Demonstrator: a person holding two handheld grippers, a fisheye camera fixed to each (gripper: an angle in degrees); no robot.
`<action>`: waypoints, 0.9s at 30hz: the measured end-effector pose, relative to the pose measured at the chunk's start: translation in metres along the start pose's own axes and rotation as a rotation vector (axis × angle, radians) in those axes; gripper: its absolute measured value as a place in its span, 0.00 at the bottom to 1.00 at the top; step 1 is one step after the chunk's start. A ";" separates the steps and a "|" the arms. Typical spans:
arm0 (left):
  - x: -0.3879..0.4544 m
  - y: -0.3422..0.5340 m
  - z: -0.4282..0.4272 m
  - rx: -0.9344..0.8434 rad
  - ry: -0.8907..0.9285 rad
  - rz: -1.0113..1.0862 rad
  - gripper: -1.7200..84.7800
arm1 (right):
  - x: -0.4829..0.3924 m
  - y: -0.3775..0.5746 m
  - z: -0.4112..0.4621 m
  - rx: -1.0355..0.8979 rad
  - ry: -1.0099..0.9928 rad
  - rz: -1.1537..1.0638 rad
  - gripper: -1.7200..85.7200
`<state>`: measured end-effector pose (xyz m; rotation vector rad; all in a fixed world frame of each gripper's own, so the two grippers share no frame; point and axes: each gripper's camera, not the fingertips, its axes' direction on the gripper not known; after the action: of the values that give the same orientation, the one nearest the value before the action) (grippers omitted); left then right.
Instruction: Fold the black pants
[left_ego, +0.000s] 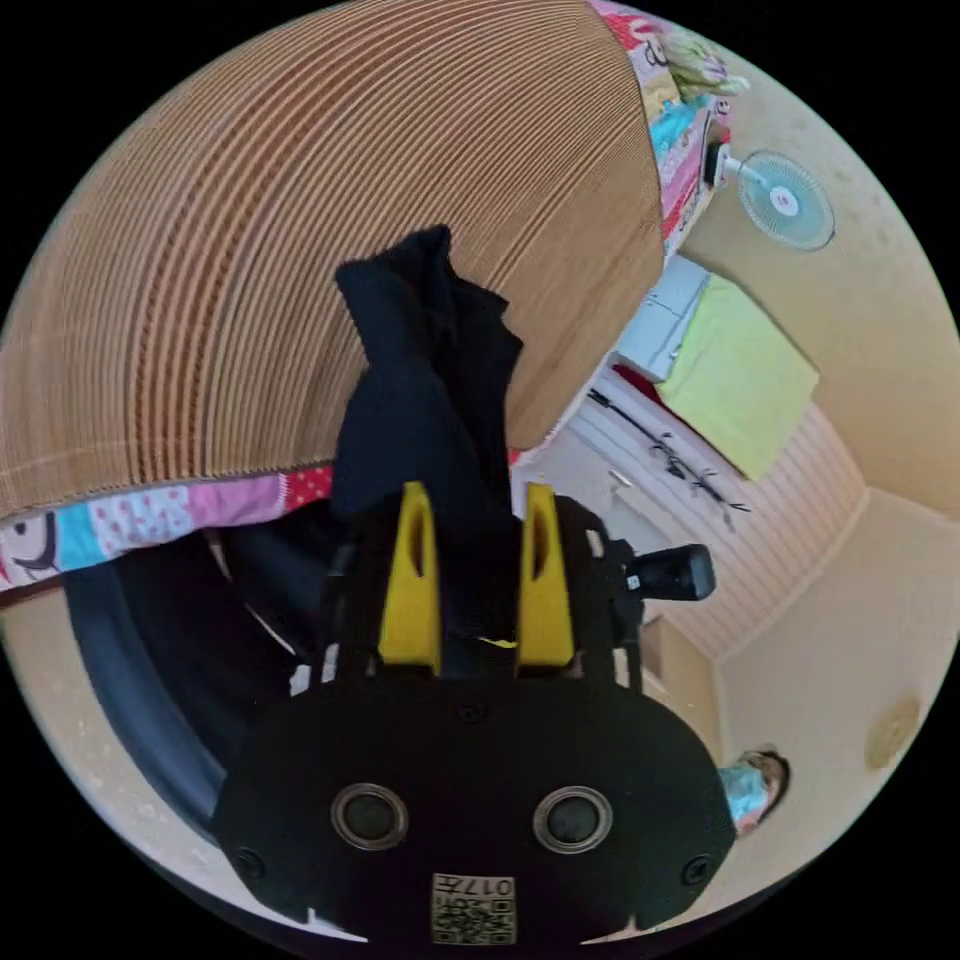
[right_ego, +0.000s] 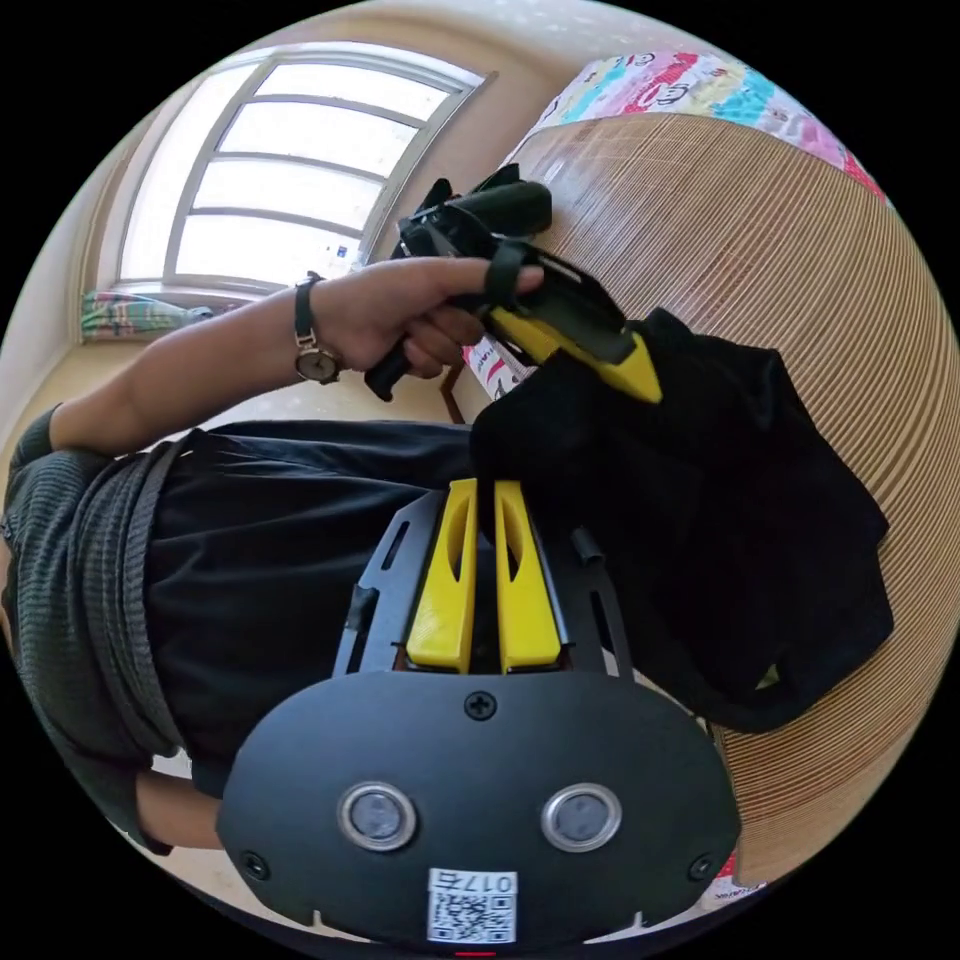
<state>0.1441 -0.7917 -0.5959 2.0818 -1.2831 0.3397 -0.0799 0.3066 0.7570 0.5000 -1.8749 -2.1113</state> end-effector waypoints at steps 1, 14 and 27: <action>-0.014 0.008 0.005 -0.006 0.050 -0.011 0.09 | 0.006 -0.001 0.009 0.008 0.000 -0.007 0.05; 0.103 0.215 -0.046 -0.161 0.522 1.484 0.08 | -0.050 -0.021 -0.002 0.538 -0.443 -0.575 0.04; 0.107 0.427 -0.141 -0.063 1.179 2.173 0.08 | -0.059 -0.001 0.065 0.814 0.045 -0.528 0.05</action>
<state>-0.1572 -0.9020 -0.2638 -0.5810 -1.8498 1.8147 -0.0539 0.3899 0.7668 1.3146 -2.7602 -1.4368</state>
